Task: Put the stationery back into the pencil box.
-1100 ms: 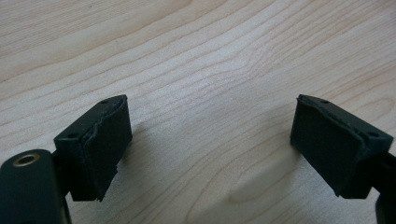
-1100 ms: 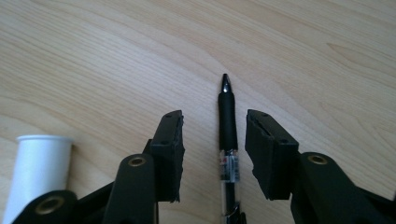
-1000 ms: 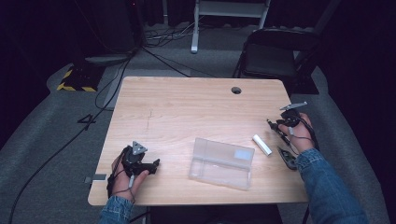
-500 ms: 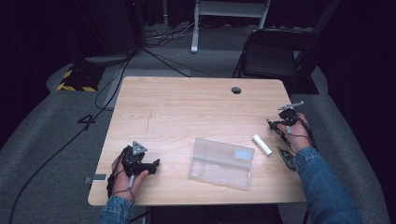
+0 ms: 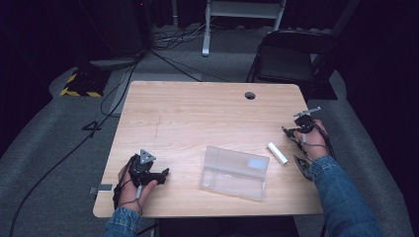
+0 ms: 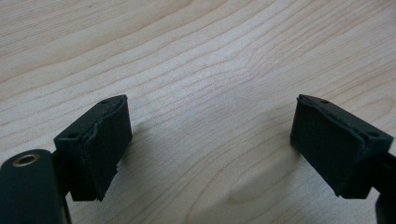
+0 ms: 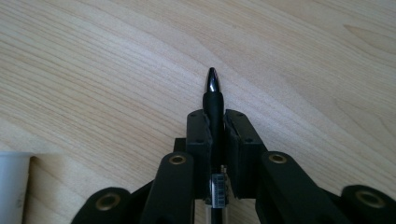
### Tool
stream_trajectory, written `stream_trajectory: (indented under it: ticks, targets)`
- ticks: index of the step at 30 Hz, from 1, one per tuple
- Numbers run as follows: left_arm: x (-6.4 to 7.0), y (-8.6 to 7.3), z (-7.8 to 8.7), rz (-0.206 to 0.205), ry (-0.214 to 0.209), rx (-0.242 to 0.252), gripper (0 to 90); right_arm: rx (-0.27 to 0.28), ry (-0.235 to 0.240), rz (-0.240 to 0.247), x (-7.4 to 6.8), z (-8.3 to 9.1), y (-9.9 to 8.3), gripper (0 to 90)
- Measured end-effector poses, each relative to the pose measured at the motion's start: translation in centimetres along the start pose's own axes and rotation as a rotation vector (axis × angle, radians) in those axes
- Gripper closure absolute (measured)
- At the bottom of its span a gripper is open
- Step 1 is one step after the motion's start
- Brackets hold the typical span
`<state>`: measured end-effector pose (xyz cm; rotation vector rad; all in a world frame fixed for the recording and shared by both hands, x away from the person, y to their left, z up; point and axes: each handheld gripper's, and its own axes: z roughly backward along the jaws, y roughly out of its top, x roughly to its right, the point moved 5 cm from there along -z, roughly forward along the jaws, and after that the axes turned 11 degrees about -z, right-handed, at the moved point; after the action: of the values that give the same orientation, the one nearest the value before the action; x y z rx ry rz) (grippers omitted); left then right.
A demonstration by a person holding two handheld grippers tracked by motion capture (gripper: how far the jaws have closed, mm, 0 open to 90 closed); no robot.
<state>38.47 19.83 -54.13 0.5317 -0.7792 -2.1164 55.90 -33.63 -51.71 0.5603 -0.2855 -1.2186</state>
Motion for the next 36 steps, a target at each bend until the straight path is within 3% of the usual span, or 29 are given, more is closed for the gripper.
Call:
stream_trajectory:
  ticks: [11, 27, 36]
  targets:
    - [0.0, 0.0, 0.0, 0.000, 0.000, 0.000, 13.0, 0.022, 0.027, 0.003, -0.7, 1.8, 0.7, 80.7]
    - [0.0, 0.0, 0.0, 0.000, 0.000, 0.000, 13.0, 0.159, 0.134, 0.075, -4.2, 6.6, 2.3, 80.7]
    - [0.0, 0.0, 0.0, 0.000, 0.000, 0.000, 13.0, 0.194, 0.183, 0.109, -6.2, 8.8, 2.7, 80.7]
